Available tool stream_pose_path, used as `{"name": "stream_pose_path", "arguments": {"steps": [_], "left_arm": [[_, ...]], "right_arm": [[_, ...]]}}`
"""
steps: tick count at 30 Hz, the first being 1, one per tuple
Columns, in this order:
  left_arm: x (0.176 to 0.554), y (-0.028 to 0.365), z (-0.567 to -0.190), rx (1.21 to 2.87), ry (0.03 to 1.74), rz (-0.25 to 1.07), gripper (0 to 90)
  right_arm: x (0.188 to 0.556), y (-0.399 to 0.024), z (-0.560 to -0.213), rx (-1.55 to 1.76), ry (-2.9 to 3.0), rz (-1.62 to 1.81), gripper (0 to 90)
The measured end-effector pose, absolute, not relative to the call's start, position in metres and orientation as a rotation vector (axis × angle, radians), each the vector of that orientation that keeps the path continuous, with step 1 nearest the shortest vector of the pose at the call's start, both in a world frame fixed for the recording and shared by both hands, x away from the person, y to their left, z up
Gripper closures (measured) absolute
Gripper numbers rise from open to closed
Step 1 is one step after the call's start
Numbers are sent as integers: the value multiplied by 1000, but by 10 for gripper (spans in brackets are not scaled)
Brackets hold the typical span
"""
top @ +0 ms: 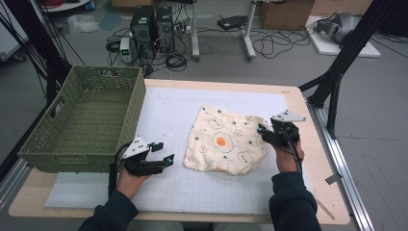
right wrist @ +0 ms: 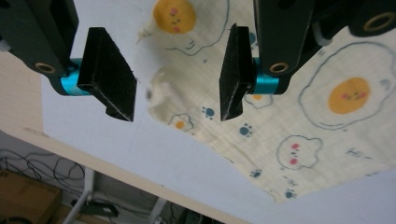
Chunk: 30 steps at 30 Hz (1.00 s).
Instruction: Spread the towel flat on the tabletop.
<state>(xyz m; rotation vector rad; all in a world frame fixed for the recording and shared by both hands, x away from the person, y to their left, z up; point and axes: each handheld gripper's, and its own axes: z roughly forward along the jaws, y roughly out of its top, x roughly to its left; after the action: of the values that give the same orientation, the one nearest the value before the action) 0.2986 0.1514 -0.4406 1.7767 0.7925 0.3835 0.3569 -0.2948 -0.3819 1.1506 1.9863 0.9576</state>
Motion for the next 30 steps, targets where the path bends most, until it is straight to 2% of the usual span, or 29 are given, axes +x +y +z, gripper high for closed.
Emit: {"name": "stream_pose_path", "arguments": {"steps": [4, 12, 17, 20, 23, 26, 30], "left_arm": [[299, 153, -440, 1775, 792, 390, 349], [300, 154, -440, 1768, 801, 395, 347], [300, 154, -439, 1765, 800, 395, 346], [300, 154, -440, 1770, 797, 396, 346], [300, 154, -440, 1769, 803, 396, 347], [300, 155, -440, 1770, 805, 402, 347], [300, 156, -440, 1772, 812, 405, 347]], "right_arm": [[339, -293, -389, 1130, 2041, 966, 454], [306, -276, -429, 1106, 2208, 1012, 429], [304, -266, -445, 1113, 2331, 980, 455], [306, -270, -446, 1143, 2338, 1007, 522], [305, -276, -443, 1132, 2363, 997, 761], [304, -281, -441, 1098, 2370, 949, 877], [304, -290, -440, 1114, 2346, 916, 871]]}}
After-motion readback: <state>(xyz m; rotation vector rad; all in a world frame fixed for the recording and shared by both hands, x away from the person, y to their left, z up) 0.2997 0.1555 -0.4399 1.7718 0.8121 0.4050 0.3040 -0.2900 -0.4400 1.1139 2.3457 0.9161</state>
